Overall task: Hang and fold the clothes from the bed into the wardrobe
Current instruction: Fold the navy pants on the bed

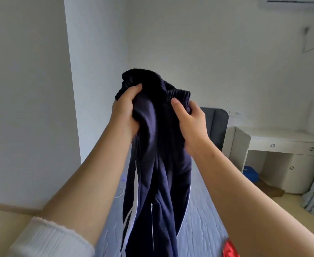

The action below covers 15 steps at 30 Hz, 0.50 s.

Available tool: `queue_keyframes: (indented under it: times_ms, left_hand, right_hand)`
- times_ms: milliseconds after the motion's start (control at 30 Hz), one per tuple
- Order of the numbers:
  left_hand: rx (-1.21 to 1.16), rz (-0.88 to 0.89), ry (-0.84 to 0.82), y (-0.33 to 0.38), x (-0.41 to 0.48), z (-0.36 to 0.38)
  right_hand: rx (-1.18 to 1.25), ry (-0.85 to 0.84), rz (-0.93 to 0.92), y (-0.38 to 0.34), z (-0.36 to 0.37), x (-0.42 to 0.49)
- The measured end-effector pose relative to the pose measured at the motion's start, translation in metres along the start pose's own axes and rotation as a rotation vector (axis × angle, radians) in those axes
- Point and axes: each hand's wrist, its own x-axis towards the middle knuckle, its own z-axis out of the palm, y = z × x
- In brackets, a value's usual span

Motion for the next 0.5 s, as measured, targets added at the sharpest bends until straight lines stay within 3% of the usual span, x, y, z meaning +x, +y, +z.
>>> queue_keyframes:
  times_ms: [200, 400, 500]
  left_hand:
    - [0.059, 0.152, -0.045, 0.028, 0.014, 0.027]
    - [0.519, 0.093, -0.045, 0.022, 0.021, -0.001]
    - [0.589, 0.115, 0.0, 0.026, 0.023, -0.013]
  right_hand:
    - [0.074, 0.007, -0.044, -0.043, -0.011, 0.04]
    - [-0.002, 0.112, 0.154, -0.023, -0.035, 0.042]
    - [0.016, 0.13, 0.225, -0.016, -0.044, 0.042]
